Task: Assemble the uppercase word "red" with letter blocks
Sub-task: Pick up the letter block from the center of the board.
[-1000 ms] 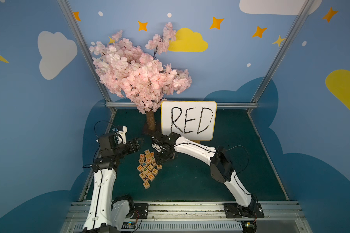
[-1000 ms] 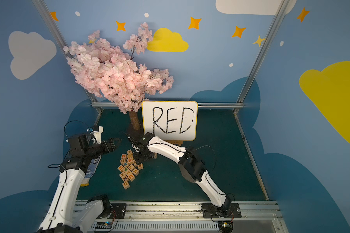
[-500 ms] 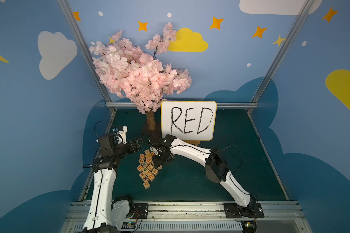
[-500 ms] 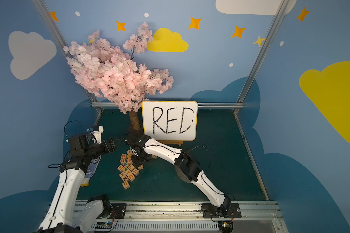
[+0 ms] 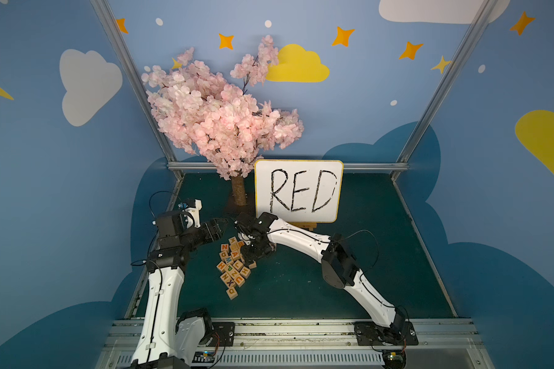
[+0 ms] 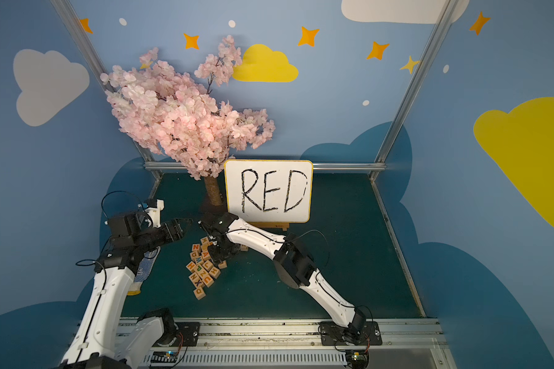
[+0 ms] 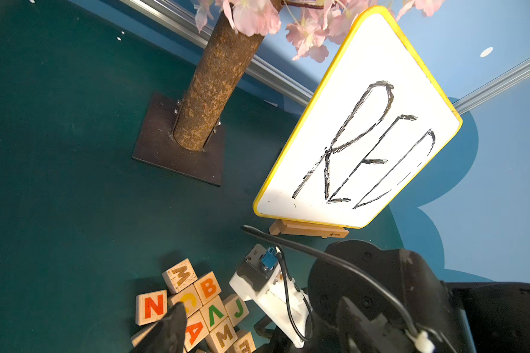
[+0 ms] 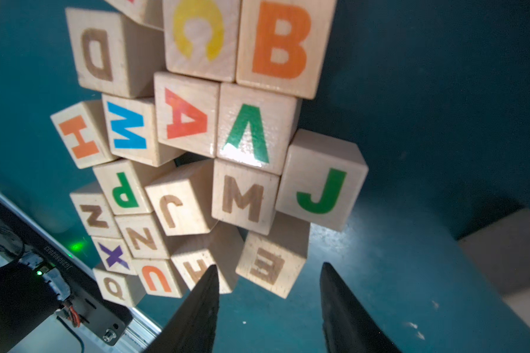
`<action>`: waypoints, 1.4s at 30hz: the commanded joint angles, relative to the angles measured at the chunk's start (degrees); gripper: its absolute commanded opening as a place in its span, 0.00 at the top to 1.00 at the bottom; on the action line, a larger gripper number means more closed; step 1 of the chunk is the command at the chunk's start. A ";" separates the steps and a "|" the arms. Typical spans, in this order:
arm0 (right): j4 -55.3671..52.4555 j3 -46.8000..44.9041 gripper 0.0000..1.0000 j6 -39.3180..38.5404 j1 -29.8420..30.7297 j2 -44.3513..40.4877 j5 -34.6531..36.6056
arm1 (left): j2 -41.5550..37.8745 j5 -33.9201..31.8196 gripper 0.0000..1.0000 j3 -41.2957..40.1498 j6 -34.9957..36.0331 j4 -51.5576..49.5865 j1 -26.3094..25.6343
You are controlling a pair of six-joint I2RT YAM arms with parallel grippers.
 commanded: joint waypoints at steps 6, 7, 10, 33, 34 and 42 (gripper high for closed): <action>-2.50 3.55 0.49 0.49 -0.25 3.15 0.06 | 0.35 0.97 0.24 0.14 0.17 0.54 -0.08; -2.52 3.57 0.49 0.48 -0.26 3.30 0.07 | 0.35 0.99 0.24 0.16 0.22 0.54 -0.08; -2.48 3.67 0.50 0.41 -0.34 3.71 0.33 | 0.33 0.97 0.24 0.13 0.22 0.54 -0.16; -3.57 4.01 0.75 1.28 -0.52 4.52 2.22 | 0.78 1.15 0.24 0.22 0.17 0.72 -0.59; -3.57 3.96 0.76 1.34 -0.51 4.60 2.35 | 0.77 1.17 0.24 0.19 0.18 0.77 -0.59; -2.32 2.33 0.84 1.50 -0.60 3.46 2.53 | 0.69 1.14 0.24 0.19 0.16 0.80 -0.60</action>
